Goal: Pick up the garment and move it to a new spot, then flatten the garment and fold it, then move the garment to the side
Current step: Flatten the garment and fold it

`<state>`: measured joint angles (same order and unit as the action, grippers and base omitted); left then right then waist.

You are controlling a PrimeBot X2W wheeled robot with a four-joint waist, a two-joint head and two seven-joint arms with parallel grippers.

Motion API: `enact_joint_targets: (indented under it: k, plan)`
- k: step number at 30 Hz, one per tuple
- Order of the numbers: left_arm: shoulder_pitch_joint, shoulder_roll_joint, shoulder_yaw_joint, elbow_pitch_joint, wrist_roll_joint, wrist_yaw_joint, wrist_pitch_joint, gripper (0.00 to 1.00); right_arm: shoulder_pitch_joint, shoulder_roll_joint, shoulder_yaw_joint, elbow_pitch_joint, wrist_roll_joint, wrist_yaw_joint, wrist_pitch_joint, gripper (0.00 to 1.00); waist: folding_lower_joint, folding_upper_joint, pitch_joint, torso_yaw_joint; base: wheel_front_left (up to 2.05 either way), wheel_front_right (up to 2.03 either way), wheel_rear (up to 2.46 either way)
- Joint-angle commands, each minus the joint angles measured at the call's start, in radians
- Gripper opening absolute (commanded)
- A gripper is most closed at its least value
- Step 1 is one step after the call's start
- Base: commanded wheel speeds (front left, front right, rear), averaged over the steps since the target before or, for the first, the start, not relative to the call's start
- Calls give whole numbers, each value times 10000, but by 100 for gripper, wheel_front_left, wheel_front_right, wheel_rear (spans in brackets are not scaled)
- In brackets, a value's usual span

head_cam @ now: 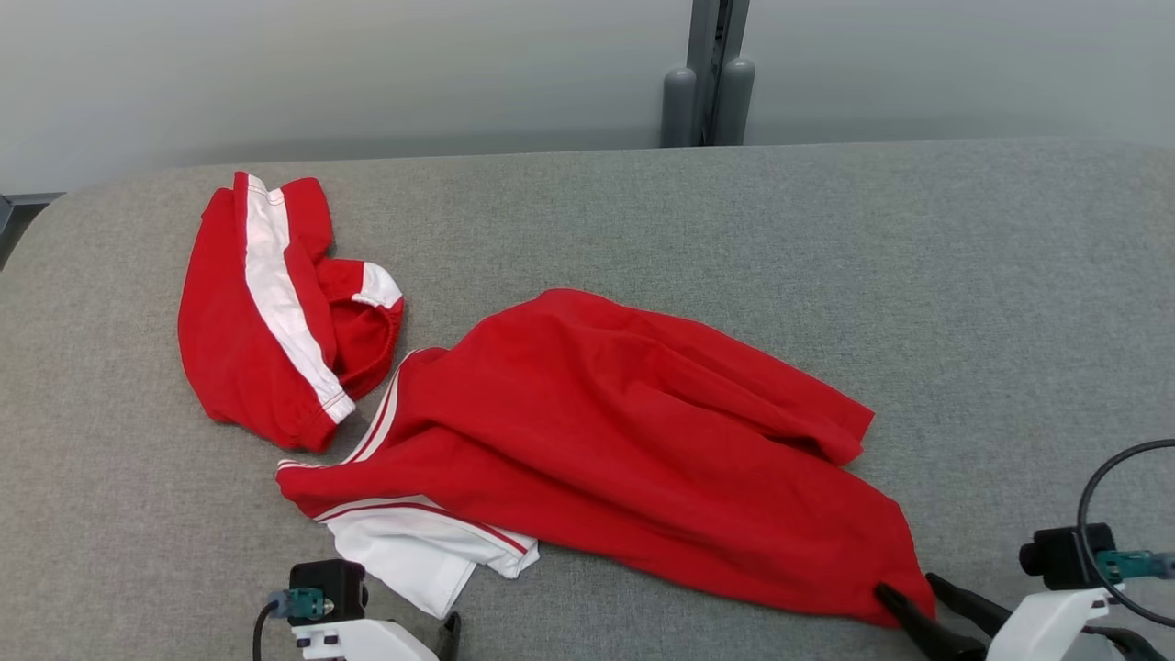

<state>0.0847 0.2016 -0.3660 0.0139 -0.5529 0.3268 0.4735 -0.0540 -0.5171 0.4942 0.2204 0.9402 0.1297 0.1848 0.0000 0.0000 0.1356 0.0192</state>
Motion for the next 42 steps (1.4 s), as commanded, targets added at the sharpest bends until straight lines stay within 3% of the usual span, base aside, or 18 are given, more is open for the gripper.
enact_joint_targets:
  k: [1, 16, 32, 33, 34, 35, 36, 37, 38, 39, 42]
  plan:
    - [-67, 75, -22, 36, 103, 5, 51, 100, -109, 68, -77, 52, -93, 21, 106, 100, 0, 0, -15, 1, 0, 0, 0]
    - [-621, -48, -107, 523, 52, 47, 122, 100, 27, 1230, -1096, 100, -1515, 21, 1443, 100, 0, 0, -159, -29, 0, 0, 0]
    - [-1214, -332, -201, 1596, -194, -307, -212, 100, -99, 1599, -1216, 60, -1638, 21, 1426, 100, 0, 0, 11, -119, 0, 0, 0]
    - [-1241, -328, -202, 1627, -200, -328, -230, 100, -102, 1600, -1199, 70, -1623, 21, 1419, 96, 0, 0, 16, -108, 0, 0, 0]
    - [-1260, -318, -201, 1661, -211, -346, -257, 95, -121, 1605, -1174, 85, -1599, 21, 1422, 89, 0, 0, 20, -99, 0, 0, 0]
    - [-1273, -313, -198, 1687, -223, -346, -281, 95, -142, 1602, -1153, 100, -1568, 21, 1399, 56, 0, 0, 20, -92, 0, 0, 0]
    - [-1284, -315, -199, 1713, -229, -358, -287, 49, -156, 1593, -1133, 111, -1548, 21, 1374, 43, 0, 0, 19, -86, 0, 0, 0]
    - [-1291, -318, -205, 1745, -245, -368, -297, 29, -169, 1580, -1115, 126, -1546, 21, 1350, 35, 0, 0, 13, -80, 0, 0, 0]
    - [-1298, -321, -211, 1772, -258, -390, -305, 1, -189, 1563, -1094, 144, -1538, 21, 1321, 18, 0, 0, 3, -76, 0, 0, 0]
    - [-1304, -325, -216, 1790, -252, -421, -338, 0, -209, 1546, -1077, 151, -1513, 21, 1287, 0, 0, 0, -9, -72, 0, 0, 0]
    - [-1303, -326, -240, 1813, -253, -475, -444, 0, -203, 1497, -1011, 191, -1478, 21, 1226, 0, 0, 0, -62, -66, 0, 0, 0]
